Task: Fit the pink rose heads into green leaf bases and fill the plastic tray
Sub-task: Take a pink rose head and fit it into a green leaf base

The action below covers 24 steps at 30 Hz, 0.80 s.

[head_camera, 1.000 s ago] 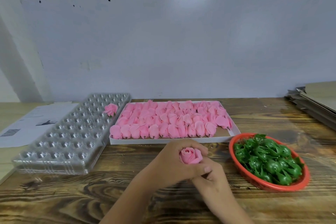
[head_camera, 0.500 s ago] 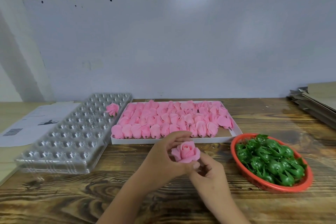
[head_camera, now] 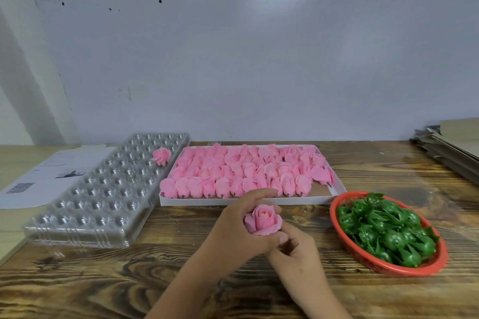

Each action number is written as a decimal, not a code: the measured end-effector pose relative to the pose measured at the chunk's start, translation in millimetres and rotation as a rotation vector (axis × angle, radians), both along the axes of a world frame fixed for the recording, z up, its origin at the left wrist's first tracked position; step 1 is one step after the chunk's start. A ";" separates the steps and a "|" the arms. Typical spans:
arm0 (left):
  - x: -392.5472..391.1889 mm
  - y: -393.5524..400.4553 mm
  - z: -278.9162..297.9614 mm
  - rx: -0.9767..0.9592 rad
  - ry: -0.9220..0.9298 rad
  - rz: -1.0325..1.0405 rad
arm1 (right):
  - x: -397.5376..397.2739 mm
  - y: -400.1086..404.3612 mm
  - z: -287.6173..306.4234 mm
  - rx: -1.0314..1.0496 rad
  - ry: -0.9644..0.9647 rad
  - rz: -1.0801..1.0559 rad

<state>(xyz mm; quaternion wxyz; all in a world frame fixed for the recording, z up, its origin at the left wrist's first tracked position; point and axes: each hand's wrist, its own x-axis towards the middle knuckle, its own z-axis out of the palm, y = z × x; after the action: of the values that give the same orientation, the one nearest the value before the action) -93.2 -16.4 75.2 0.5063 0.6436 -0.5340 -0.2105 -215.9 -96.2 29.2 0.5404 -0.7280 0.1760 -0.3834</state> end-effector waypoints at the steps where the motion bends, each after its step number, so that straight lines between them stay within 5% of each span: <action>1: 0.5 0.3 0.9 -0.001 -0.008 0.004 | -0.1 -0.2 0.9 0.012 0.001 0.006; 11: 3.2 2.3 -0.3 0.088 -0.204 0.092 | 6.7 -1.9 -6.3 0.112 0.027 -0.082; 24: 12.4 6.9 -3.2 0.151 -0.183 0.133 | 17.8 1.6 -8.4 0.145 0.122 -0.076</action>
<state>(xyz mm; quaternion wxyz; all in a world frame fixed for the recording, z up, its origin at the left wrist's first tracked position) -80.8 -9.5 71.9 0.4186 0.7302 -0.5168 -0.1565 -198.1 -94.5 20.8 0.5649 -0.7018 0.2634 -0.3450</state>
